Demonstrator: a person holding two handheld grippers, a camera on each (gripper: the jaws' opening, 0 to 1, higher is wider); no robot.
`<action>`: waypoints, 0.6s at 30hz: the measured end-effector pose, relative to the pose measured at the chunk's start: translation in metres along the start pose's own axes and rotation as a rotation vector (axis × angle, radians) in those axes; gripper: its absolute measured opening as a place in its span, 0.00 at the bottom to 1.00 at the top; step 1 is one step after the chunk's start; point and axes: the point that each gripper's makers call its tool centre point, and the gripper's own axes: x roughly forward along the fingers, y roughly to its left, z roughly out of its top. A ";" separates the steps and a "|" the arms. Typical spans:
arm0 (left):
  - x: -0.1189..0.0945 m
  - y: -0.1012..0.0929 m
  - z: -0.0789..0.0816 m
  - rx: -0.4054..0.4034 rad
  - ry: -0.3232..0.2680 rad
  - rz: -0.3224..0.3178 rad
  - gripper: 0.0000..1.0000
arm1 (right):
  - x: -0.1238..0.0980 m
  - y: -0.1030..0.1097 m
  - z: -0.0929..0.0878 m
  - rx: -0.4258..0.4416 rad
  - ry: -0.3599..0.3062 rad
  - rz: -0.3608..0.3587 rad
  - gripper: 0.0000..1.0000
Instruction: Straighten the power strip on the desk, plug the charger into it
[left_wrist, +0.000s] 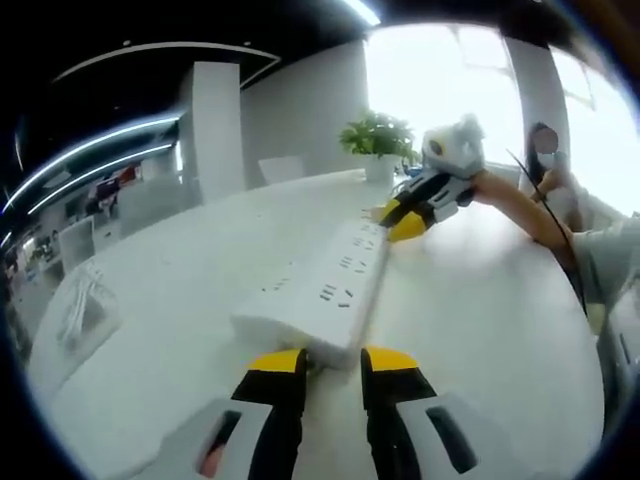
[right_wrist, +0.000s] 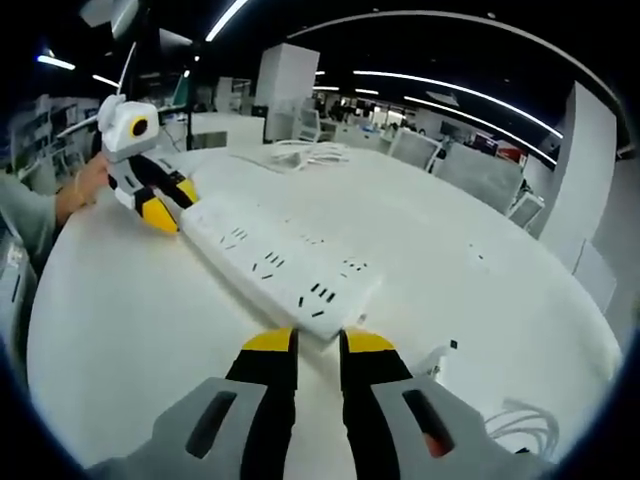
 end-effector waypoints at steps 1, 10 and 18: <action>0.000 -0.001 0.000 0.001 0.001 -0.003 0.22 | 0.000 0.000 0.000 0.000 0.002 0.003 0.16; -0.001 -0.001 0.000 -0.001 0.002 -0.005 0.22 | -0.001 0.000 0.000 0.004 -0.001 0.009 0.16; 0.000 0.000 -0.001 0.000 -0.005 -0.023 0.23 | 0.001 -0.002 -0.001 -0.045 -0.009 0.006 0.16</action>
